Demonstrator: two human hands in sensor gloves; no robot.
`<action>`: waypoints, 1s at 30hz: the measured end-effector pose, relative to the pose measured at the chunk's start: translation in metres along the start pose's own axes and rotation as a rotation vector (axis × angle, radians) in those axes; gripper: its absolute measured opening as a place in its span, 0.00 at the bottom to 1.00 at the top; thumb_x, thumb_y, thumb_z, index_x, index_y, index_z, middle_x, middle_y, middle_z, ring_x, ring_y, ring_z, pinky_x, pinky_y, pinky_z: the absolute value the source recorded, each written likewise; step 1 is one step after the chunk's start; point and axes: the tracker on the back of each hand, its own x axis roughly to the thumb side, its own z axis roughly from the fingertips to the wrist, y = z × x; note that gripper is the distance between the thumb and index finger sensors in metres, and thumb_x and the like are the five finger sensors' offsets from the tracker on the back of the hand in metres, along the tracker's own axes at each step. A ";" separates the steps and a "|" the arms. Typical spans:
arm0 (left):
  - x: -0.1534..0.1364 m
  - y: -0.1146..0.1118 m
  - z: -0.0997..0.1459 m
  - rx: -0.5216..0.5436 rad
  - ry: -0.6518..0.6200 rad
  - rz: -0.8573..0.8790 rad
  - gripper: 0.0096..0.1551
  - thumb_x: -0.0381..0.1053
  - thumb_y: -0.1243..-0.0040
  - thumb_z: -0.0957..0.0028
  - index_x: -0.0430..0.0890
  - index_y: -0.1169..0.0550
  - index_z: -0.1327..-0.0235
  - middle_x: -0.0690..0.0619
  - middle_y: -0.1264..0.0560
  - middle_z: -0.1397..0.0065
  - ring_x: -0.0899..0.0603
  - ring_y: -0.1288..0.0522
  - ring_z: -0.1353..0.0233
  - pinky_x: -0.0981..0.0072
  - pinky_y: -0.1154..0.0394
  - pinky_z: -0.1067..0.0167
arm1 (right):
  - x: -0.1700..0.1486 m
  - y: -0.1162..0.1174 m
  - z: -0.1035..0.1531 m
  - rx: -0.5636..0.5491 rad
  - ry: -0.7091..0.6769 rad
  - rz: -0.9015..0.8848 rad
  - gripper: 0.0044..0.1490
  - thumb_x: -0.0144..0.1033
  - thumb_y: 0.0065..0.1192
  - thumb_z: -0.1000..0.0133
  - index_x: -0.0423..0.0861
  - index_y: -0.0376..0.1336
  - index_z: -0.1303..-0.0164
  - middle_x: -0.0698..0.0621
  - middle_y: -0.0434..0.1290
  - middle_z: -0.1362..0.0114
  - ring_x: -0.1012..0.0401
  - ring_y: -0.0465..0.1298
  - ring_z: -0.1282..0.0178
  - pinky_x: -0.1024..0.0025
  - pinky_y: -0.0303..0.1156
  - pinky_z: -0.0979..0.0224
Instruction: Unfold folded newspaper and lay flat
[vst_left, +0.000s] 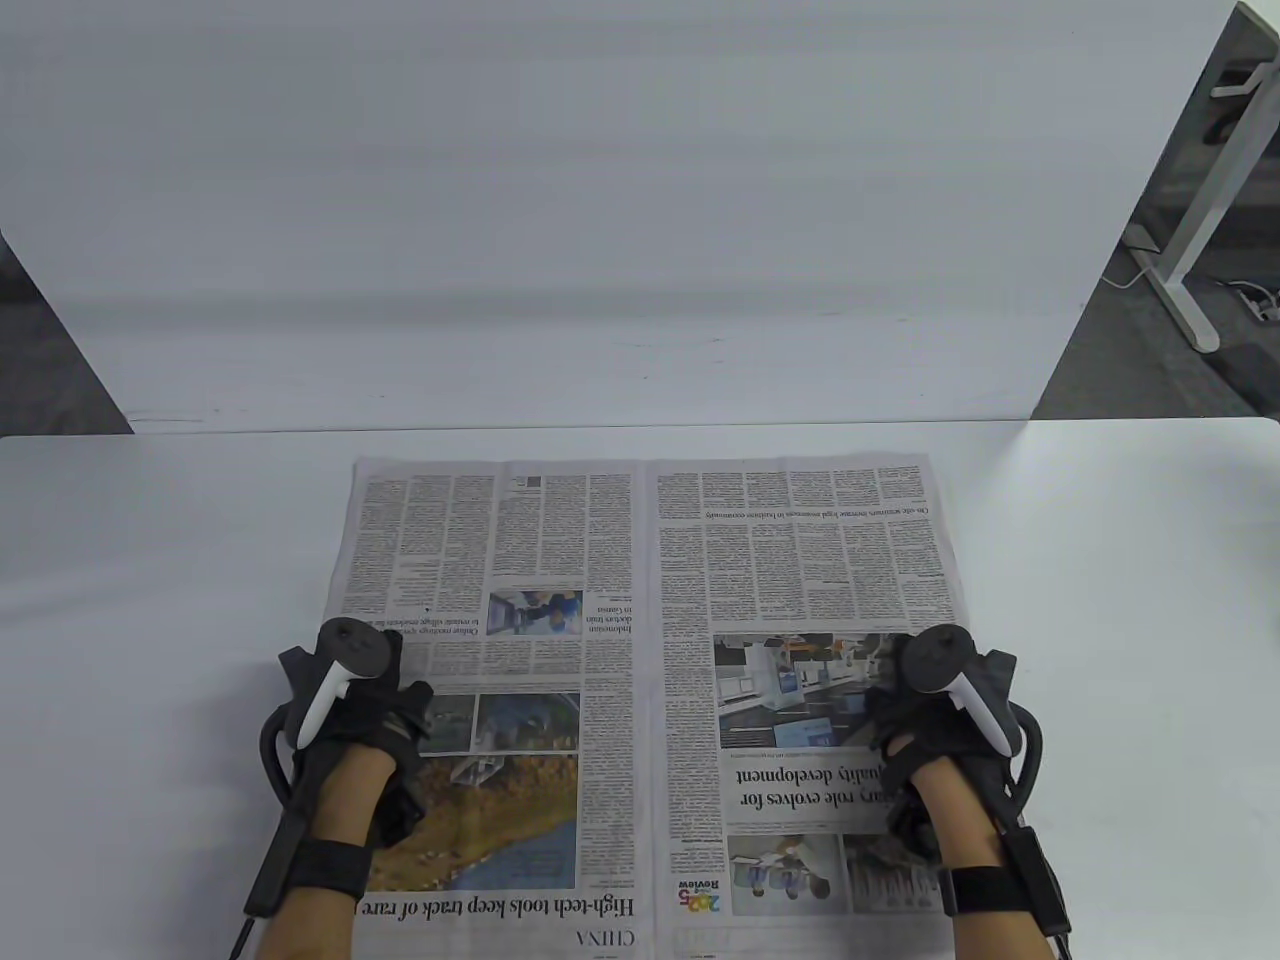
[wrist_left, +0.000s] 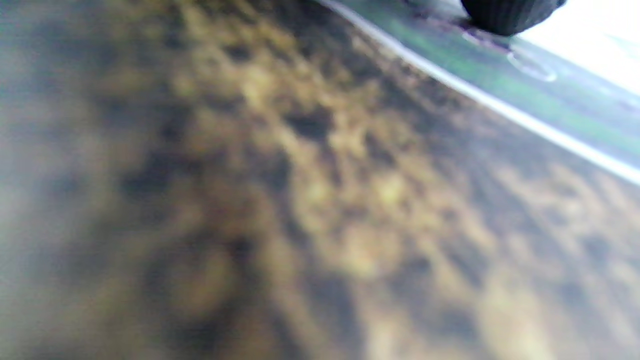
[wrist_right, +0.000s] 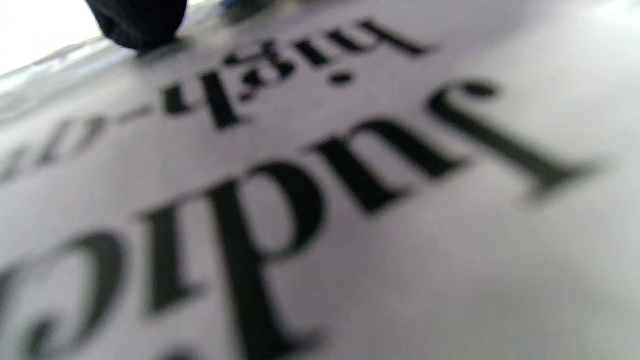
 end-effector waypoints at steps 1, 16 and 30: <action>0.000 0.000 0.000 0.000 0.000 -0.001 0.42 0.63 0.50 0.50 0.65 0.55 0.27 0.53 0.69 0.19 0.32 0.75 0.22 0.24 0.70 0.31 | 0.000 0.000 0.000 0.000 0.000 0.000 0.47 0.58 0.53 0.47 0.57 0.39 0.22 0.47 0.33 0.15 0.41 0.30 0.19 0.26 0.34 0.31; 0.042 0.016 0.044 -0.142 -0.095 -0.122 0.41 0.62 0.50 0.49 0.63 0.51 0.24 0.48 0.64 0.17 0.28 0.68 0.20 0.24 0.63 0.30 | 0.052 -0.016 0.046 0.074 -0.165 0.045 0.48 0.58 0.53 0.47 0.54 0.42 0.20 0.44 0.35 0.14 0.36 0.31 0.19 0.24 0.31 0.33; 0.061 -0.004 0.055 -0.316 -0.139 -0.187 0.38 0.61 0.49 0.49 0.62 0.43 0.24 0.44 0.58 0.16 0.22 0.61 0.21 0.22 0.56 0.30 | 0.058 0.014 0.046 0.372 -0.148 0.138 0.51 0.58 0.58 0.46 0.53 0.40 0.21 0.44 0.32 0.15 0.32 0.32 0.21 0.18 0.36 0.36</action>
